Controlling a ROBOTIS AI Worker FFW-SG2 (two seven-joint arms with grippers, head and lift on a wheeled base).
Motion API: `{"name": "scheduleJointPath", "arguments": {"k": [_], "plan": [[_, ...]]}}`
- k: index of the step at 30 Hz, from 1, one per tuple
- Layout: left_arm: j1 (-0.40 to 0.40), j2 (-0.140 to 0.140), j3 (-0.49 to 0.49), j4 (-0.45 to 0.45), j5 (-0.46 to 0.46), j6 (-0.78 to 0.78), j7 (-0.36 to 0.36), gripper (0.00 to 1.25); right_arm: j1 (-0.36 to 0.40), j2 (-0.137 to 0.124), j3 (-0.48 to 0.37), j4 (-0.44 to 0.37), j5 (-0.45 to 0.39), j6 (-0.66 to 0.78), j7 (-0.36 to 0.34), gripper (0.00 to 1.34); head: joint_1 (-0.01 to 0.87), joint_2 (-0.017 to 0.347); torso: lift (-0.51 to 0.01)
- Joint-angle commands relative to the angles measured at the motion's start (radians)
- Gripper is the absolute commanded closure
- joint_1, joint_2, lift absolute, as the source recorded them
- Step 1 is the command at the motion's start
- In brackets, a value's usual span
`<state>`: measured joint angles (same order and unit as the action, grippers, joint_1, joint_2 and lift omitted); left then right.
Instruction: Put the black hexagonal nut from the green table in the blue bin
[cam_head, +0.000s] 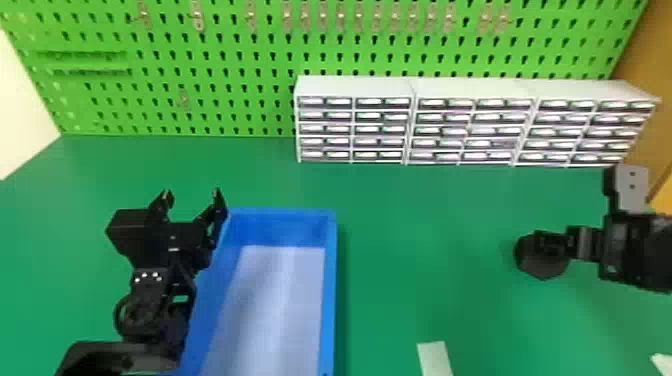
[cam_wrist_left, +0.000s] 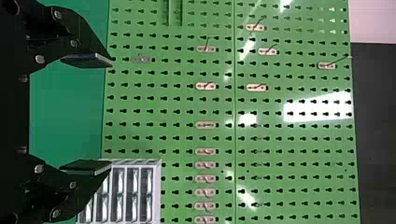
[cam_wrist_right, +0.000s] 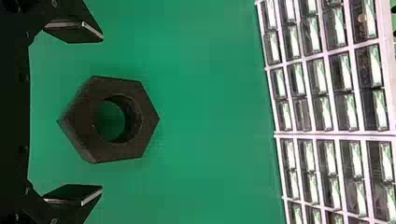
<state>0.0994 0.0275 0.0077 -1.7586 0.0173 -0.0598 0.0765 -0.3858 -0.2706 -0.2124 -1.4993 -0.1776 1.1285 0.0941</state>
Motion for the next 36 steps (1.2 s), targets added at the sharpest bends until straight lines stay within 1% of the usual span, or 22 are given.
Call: {"name": "scheduleJointPath", "arguments": {"k": [1,4,7,16,21,31,36], "plan": [[-0.001,0.000,0.000,0.001,0.000,0.000,-0.001,0.47,-0.038,-0.018,0.011,0.044,0.017,0.022,0.013,0.15,0.657,0.057,-0.095],[-0.003,0.000,0.002,-0.001,0.000,0.000,0.000,0.47,-0.059,-0.025,0.021,0.076,0.029,0.025,0.027,0.16,0.657,0.057,-0.095],[-0.003,0.000,0.002,0.001,0.000,0.000,-0.001,0.47,-0.085,-0.030,0.030,0.114,0.058,0.027,0.047,0.15,0.657,0.057,-0.095],[-0.006,0.000,0.002,-0.001,-0.002,0.000,0.000,0.47,-0.154,-0.024,0.030,0.208,0.170,0.022,0.113,0.15,0.657,0.057,-0.095],[-0.006,0.000,0.003,0.001,-0.002,0.000,0.000,0.47,-0.185,-0.022,0.034,0.271,0.217,0.019,0.148,0.15,0.657,0.057,-0.095],[-0.007,0.000,0.000,-0.001,-0.004,0.000,0.000,0.47,-0.239,-0.022,0.045,0.392,0.288,-0.003,0.173,0.15,0.657,0.057,-0.095],[-0.009,0.000,0.000,0.001,-0.005,0.000,0.000,0.47,-0.263,-0.021,0.048,0.435,0.322,-0.021,0.185,0.15,0.657,0.057,-0.095]]}}
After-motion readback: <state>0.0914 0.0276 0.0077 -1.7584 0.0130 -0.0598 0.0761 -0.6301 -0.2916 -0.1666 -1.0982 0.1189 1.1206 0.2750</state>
